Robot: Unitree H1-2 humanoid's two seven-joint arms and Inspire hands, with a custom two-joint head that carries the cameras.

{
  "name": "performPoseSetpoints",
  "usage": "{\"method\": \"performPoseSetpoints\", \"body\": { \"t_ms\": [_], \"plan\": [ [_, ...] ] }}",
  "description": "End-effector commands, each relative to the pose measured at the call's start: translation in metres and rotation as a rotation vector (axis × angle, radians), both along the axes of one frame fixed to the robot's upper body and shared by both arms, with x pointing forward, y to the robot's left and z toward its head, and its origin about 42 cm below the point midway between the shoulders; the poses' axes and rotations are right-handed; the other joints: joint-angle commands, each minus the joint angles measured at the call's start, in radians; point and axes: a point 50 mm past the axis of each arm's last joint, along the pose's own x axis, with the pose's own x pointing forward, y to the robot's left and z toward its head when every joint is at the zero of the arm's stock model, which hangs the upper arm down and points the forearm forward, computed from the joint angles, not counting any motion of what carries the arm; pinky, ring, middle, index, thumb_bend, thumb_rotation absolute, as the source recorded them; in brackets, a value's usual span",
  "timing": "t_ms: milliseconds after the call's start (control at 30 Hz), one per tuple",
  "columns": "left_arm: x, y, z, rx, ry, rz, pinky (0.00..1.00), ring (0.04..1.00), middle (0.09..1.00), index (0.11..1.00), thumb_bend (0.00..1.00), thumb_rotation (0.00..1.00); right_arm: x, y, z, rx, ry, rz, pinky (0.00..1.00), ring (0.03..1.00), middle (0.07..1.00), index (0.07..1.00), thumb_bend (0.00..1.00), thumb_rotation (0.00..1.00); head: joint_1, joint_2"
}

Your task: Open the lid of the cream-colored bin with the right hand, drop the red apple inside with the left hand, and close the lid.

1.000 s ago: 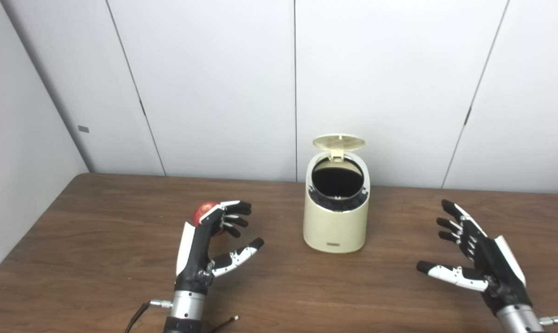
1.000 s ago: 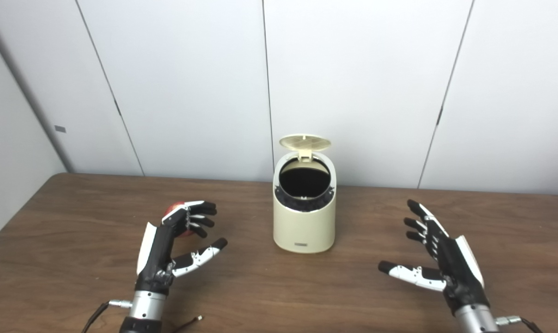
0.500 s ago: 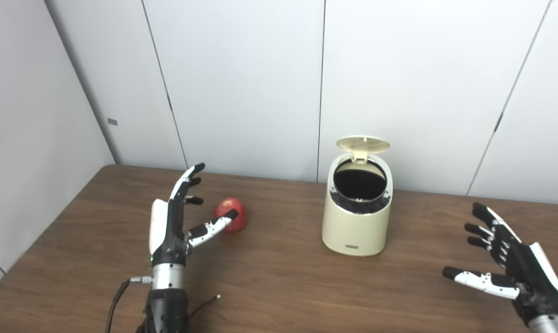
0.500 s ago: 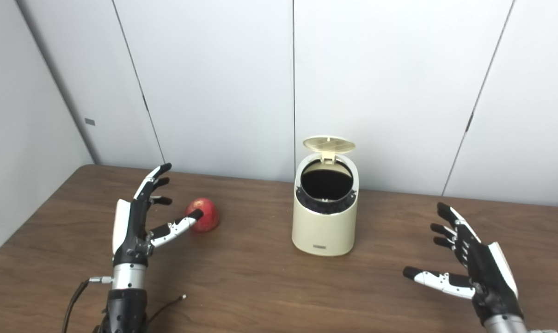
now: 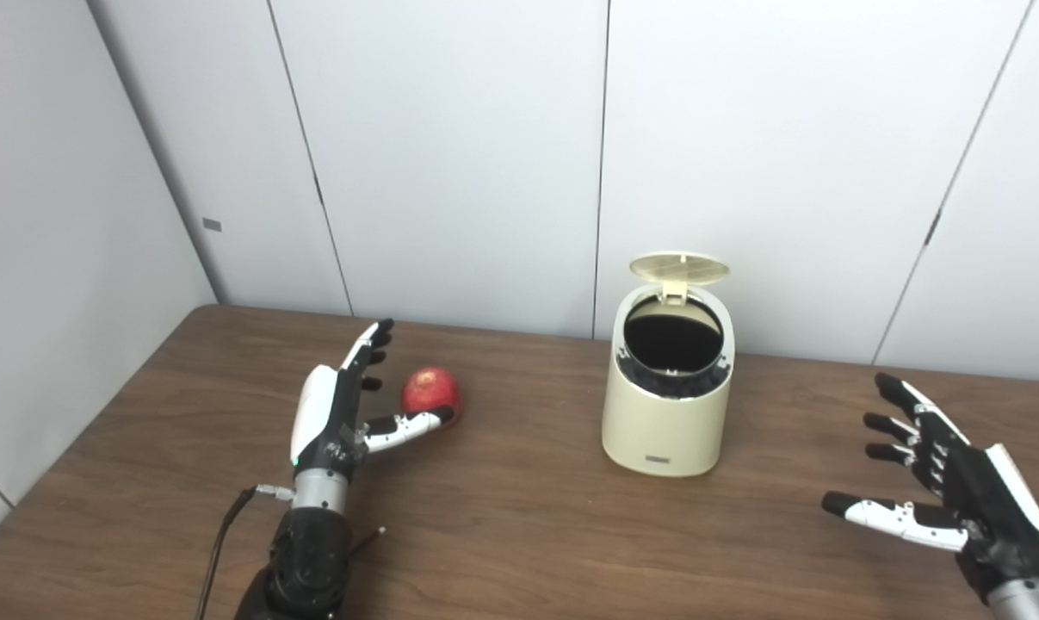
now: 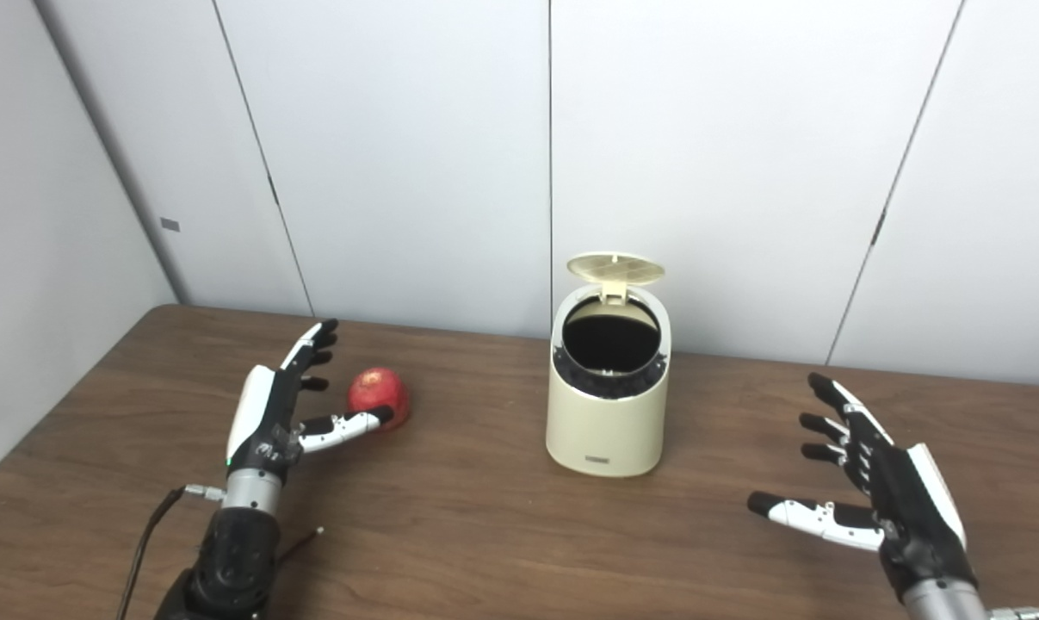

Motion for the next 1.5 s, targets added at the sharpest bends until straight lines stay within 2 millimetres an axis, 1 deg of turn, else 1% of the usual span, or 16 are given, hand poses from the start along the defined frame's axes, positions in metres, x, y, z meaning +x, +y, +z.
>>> {"method": "performPoseSetpoints", "body": {
  "t_ms": [0,100,233,300,433,567,667,767,833,900,967,1000,1067,1167,1333,1467],
  "plan": [
    [0.015,0.004,0.023,0.054,-0.037,-0.014,0.7,0.837,0.849,0.896,0.91,0.28,0.001,0.001,0.022,-0.011,-0.071,0.02,0.74,0.846,0.947,0.898,0.72,0.03,0.001,0.001],
    [0.02,0.004,0.019,0.075,0.004,-0.015,0.71,0.834,0.842,0.886,0.93,0.3,-0.001,0.002,0.025,-0.015,-0.063,0.011,0.73,0.84,0.944,0.893,0.73,0.03,0.001,0.001],
    [0.025,0.0,0.013,0.094,0.035,-0.01,0.68,0.81,0.825,0.871,0.93,0.27,-0.004,0.002,0.028,-0.019,-0.061,0.011,0.69,0.819,0.927,0.875,0.76,0.08,-0.01,0.002],
    [0.027,-0.002,0.012,0.092,0.042,-0.012,0.67,0.794,0.81,0.863,0.92,0.25,-0.006,0.003,0.03,-0.019,-0.061,0.01,0.69,0.818,0.925,0.873,0.76,0.09,-0.01,0.003],
    [0.03,-0.005,0.007,0.124,0.049,-0.023,0.64,0.754,0.779,0.844,0.9,0.25,-0.008,0.003,0.033,-0.042,-0.065,0.01,0.68,0.812,0.917,0.87,0.75,0.11,-0.01,0.003],
    [0.032,-0.008,-0.002,0.188,0.081,-0.026,0.61,0.732,0.771,0.842,0.87,0.24,-0.01,0.006,0.037,-0.044,-0.058,0.007,0.69,0.823,0.922,0.872,0.73,0.1,-0.014,0.01],
    [0.034,-0.009,-0.01,0.191,0.096,-0.019,0.59,0.721,0.776,0.821,0.86,0.21,-0.013,0.008,0.038,-0.046,-0.048,0.006,0.69,0.833,0.927,0.881,0.71,0.09,-0.019,0.011],
    [0.035,-0.011,-0.015,0.176,0.076,-0.019,0.56,0.656,0.695,0.765,0.82,0.17,-0.014,0.008,0.038,-0.05,-0.047,0.008,0.71,0.849,0.941,0.891,0.69,0.03,-0.019,0.012],
    [0.035,-0.011,-0.016,0.182,0.068,-0.02,0.55,0.632,0.665,0.746,0.8,0.15,-0.015,0.008,0.038,-0.06,-0.051,0.005,0.72,0.848,0.94,0.891,0.69,0.02,-0.019,0.018],
    [0.036,-0.012,-0.017,0.209,0.065,-0.018,0.52,0.575,0.585,0.666,0.77,0.09,-0.015,0.007,0.04,-0.06,-0.054,0.002,0.73,0.842,0.935,0.886,0.69,0.04,-0.021,0.02],
    [0.037,-0.014,-0.018,0.233,0.062,-0.014,0.44,0.503,0.487,0.578,0.58,0.02,-0.015,0.007,0.04,-0.048,-0.054,0.0,0.73,0.846,0.938,0.886,0.69,0.06,-0.021,0.02],
    [0.037,-0.014,-0.019,0.239,0.06,-0.012,0.41,0.479,0.468,0.553,0.55,0.01,-0.015,0.007,0.041,-0.044,-0.052,-0.002,0.73,0.849,0.941,0.886,0.7,0.08,-0.021,0.02],
    [0.037,-0.015,-0.019,0.249,0.061,-0.011,0.36,0.435,0.449,0.524,0.53,0.0,-0.015,0.006,0.041,-0.039,-0.051,-0.006,0.73,0.851,0.943,0.887,0.7,0.08,-0.022,0.022],
    [0.038,-0.016,-0.019,0.257,0.06,-0.014,0.33,0.406,0.441,0.515,0.52,0.0,-0.015,0.006,0.041,-0.028,-0.048,-0.002,0.73,0.855,0.947,0.888,0.7,0.07,-0.02,0.022],
    [0.036,-0.017,-0.017,0.277,0.03,-0.008,0.33,0.408,0.448,0.509,0.52,0.0,-0.016,0.008,0.041,-0.027,-0.053,0.005,0.73,0.855,0.947,0.892,0.69,0.08,-0.02,0.022],
    [0.035,-0.019,-0.011,0.286,-0.02,-0.011,0.34,0.423,0.455,0.506,0.52,0.0,-0.016,0.01,0.039,-0.027,-0.044,0.003,0.72,0.863,0.955,0.9,0.66,0.03,-0.039,0.018]
  ]
}}
